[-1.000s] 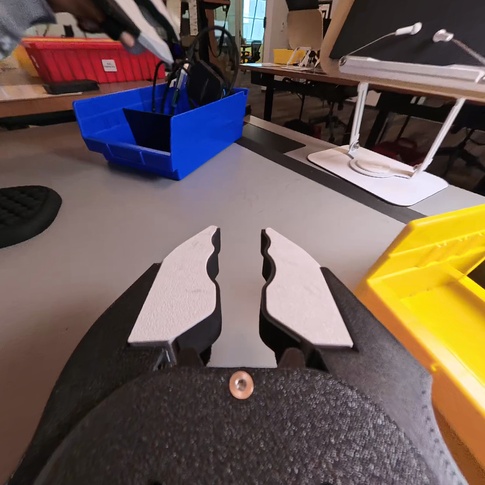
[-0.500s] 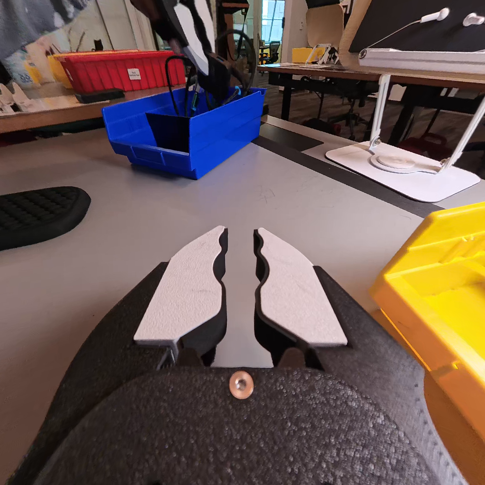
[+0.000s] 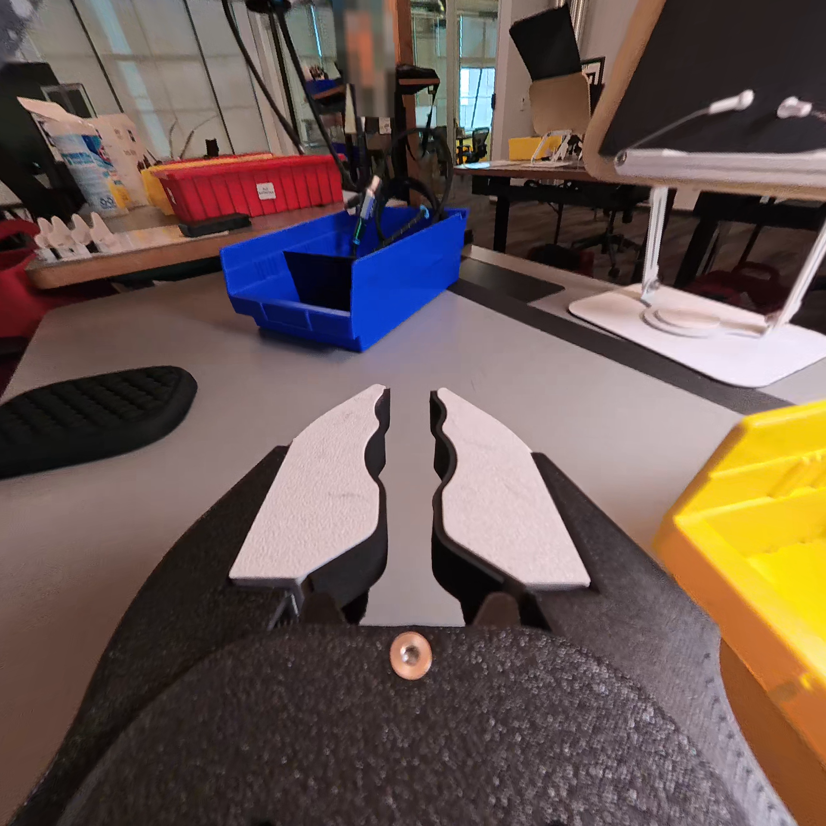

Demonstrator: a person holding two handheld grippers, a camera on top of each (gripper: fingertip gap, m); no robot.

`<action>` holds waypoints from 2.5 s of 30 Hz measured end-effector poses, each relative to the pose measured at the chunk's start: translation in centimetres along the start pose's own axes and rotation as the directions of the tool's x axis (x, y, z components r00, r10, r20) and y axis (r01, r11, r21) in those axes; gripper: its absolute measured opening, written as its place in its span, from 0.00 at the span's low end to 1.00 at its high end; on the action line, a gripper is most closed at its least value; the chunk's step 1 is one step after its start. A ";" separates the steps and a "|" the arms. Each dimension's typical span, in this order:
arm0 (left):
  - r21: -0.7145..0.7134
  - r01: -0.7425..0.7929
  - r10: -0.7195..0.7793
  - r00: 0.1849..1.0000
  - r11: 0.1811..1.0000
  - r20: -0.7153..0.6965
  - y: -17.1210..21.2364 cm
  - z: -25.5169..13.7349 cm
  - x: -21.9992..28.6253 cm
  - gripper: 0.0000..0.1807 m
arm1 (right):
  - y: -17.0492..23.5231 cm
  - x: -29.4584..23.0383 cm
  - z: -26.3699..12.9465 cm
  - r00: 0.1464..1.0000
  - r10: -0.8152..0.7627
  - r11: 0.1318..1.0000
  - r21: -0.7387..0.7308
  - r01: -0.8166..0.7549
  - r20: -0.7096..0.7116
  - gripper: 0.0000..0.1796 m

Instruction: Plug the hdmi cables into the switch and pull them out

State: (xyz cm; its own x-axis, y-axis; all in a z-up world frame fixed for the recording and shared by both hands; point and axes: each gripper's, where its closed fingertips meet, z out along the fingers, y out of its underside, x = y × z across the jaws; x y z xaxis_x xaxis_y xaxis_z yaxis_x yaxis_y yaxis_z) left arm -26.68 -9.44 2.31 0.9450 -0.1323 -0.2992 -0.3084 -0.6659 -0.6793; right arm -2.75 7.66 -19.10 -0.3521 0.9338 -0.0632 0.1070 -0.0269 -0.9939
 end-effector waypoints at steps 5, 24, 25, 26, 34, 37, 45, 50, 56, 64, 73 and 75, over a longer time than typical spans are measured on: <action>0.434 0.031 0.022 0.993 0.900 -0.118 -6.3 -1.5 5.2 0.08 | -6.9 -1.3 0.8 0.995 -0.101 0.990 0.104 0.098 0.023 0.11; 0.732 0.504 0.010 0.820 0.459 -0.572 -9.5 7.9 15.6 0.08 | -14.9 0.3 0.1 0.906 -0.422 0.906 -0.015 0.423 0.037 0.04; 0.724 0.501 0.016 0.817 0.474 -0.577 -9.3 8.2 15.8 0.08 | -15.0 0.3 -0.1 0.900 -0.435 0.900 -0.016 0.435 0.030 0.04; 0.722 0.499 0.017 0.817 0.479 -0.576 -9.1 8.4 15.9 0.08 | -15.0 0.3 -0.2 0.894 -0.448 0.894 -0.022 0.448 0.028 0.04; 0.645 0.484 0.026 0.788 0.592 -0.615 -7.6 10.1 16.8 0.09 | -14.2 -0.2 -0.9 0.828 -0.558 0.822 -0.102 0.560 0.048 0.03; 0.624 0.423 0.052 0.800 0.657 -0.597 -7.2 10.5 17.9 0.12 | -13.9 -1.1 -1.3 0.817 -0.569 0.810 -0.107 0.577 0.098 0.04; 0.604 0.395 0.067 0.798 0.692 -0.598 -7.4 11.8 19.3 0.08 | -13.8 -0.2 -1.6 0.818 -0.572 0.809 -0.121 0.576 0.064 0.04; 0.660 0.497 -0.012 0.804 0.564 -0.595 -8.3 10.6 16.7 0.08 | -19.7 -0.8 -2.9 0.897 -0.433 0.880 0.172 0.442 -0.093 0.10; 0.702 0.616 -0.149 0.779 0.356 -0.609 -7.6 9.1 12.2 0.08 | -18.8 -3.0 0.0 0.975 -0.209 0.961 0.201 0.189 0.080 0.10; 0.672 0.581 -0.020 0.763 0.460 -0.646 -9.4 10.3 16.9 0.08 | -16.4 -2.4 2.9 0.960 0.046 0.975 0.198 -0.103 0.275 0.14; 0.642 0.576 0.014 0.738 0.506 -0.674 -10.2 11.3 19.2 0.08 | -16.7 -2.1 2.0 0.939 0.078 0.962 0.223 -0.159 0.334 0.08; 0.638 0.568 0.016 0.740 0.520 -0.672 -10.2 11.2 19.4 0.08 | -16.6 -2.2 1.9 0.931 0.080 0.961 0.221 -0.167 0.356 0.07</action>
State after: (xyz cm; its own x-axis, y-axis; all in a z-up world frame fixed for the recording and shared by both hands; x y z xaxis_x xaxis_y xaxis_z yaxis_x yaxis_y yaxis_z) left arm -6.42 3.02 -4.11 0.7682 -0.6021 0.2176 0.3063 0.0472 -0.9508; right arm -5.52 5.34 -2.62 -0.6506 0.7401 -0.1704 -0.0442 -0.2608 -0.9644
